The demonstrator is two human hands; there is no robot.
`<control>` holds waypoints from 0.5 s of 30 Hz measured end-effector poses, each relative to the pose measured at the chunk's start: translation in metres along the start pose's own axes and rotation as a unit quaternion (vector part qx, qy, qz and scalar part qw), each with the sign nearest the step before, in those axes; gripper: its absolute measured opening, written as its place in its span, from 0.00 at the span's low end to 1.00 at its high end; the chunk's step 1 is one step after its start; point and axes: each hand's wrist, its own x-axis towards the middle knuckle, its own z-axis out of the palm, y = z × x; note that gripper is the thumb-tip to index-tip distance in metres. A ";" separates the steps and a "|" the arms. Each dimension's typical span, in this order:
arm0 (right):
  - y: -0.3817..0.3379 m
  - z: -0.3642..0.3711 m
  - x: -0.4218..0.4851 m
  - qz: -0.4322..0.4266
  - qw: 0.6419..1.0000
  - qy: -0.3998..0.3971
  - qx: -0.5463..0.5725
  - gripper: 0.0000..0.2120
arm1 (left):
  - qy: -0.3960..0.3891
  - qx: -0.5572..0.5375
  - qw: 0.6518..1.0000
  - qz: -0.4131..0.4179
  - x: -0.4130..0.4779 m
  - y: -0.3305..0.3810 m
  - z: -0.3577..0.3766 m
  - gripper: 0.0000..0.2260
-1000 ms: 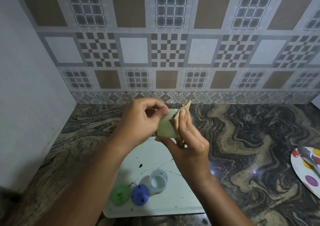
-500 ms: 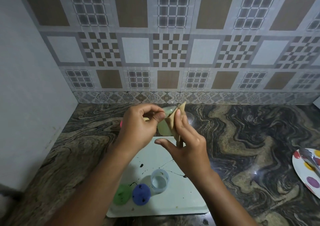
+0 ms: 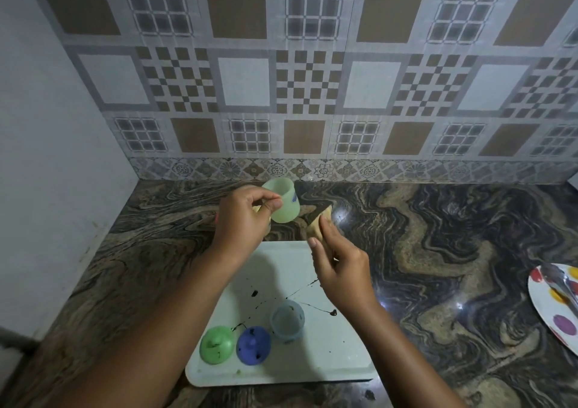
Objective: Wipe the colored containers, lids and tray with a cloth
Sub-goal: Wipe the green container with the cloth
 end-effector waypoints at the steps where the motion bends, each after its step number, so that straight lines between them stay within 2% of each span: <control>1: 0.001 -0.001 0.004 0.029 1.000 -0.006 0.008 0.22 | -0.006 0.018 1.000 0.009 0.001 -0.007 0.006 0.03; 9: 0.029 0.020 0.047 0.174 0.984 -0.027 0.013 0.23 | -0.101 0.170 0.979 0.051 0.018 -0.049 0.060 0.07; 15: 0.061 0.040 0.067 0.219 0.975 -0.031 0.014 0.23 | -0.162 0.274 0.948 0.028 0.040 -0.072 0.092 0.09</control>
